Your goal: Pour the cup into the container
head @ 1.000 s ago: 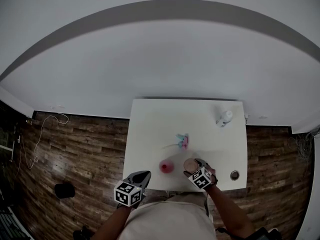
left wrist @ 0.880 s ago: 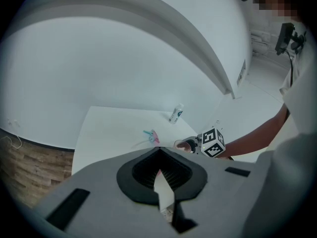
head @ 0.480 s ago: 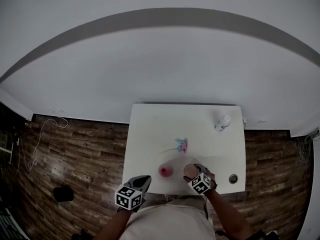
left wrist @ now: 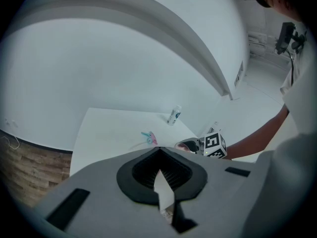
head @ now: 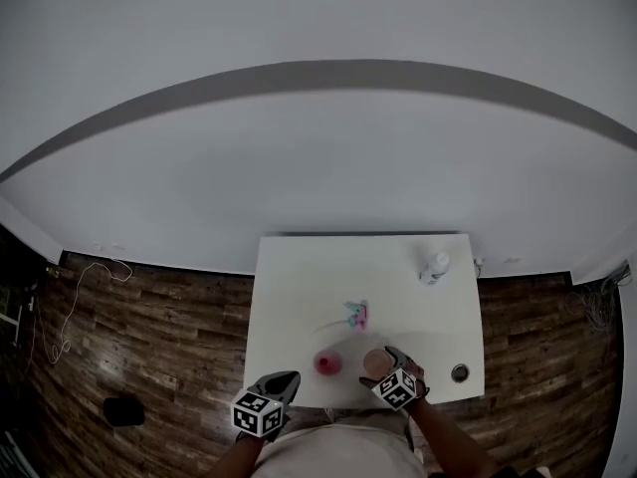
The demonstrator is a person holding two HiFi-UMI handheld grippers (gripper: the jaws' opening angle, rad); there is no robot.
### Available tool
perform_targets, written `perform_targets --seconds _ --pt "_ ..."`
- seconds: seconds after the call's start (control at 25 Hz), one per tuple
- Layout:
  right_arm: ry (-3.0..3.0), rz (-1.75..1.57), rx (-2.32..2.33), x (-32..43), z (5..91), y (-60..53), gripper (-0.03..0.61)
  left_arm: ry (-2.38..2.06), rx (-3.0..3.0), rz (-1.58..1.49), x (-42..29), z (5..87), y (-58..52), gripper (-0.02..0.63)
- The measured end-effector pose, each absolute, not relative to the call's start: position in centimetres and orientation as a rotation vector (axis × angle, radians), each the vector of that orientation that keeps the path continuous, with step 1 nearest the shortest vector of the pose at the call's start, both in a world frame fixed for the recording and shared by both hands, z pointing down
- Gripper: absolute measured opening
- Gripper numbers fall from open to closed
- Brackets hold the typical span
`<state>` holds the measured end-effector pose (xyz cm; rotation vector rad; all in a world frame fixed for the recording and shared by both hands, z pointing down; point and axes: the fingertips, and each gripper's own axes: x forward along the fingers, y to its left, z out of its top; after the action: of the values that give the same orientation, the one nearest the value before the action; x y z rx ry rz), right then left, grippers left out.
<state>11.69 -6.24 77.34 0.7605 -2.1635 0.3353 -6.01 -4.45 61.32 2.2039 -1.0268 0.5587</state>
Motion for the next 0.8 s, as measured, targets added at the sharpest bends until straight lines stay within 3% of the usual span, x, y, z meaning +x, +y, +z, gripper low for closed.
perform_targets --seconds 0.4,0.44,0.6,0.8 --pt "-2.316 0.239 1.04 12.9 65.8 -9.4 0.486 -1.029 2.209 0.479 -6.6 60.7 -5.8 0.011" --pt "-2.343 0.228 1.079 13.0 63.8 -9.8 0.467 -1.029 2.208 0.463 -6.7 60.5 -6.0 0.011" --pt "-2.442 0.175 1.215 13.0 56.3 -10.7 0.29 -1.043 2.214 0.39 -7.3 59.2 -6.8 0.011" --pt "-2.517 0.136 1.262 11.8 50.7 -10.6 0.241 -1.07 2.24 0.298 -8.1 56.9 -7.7 0.011"
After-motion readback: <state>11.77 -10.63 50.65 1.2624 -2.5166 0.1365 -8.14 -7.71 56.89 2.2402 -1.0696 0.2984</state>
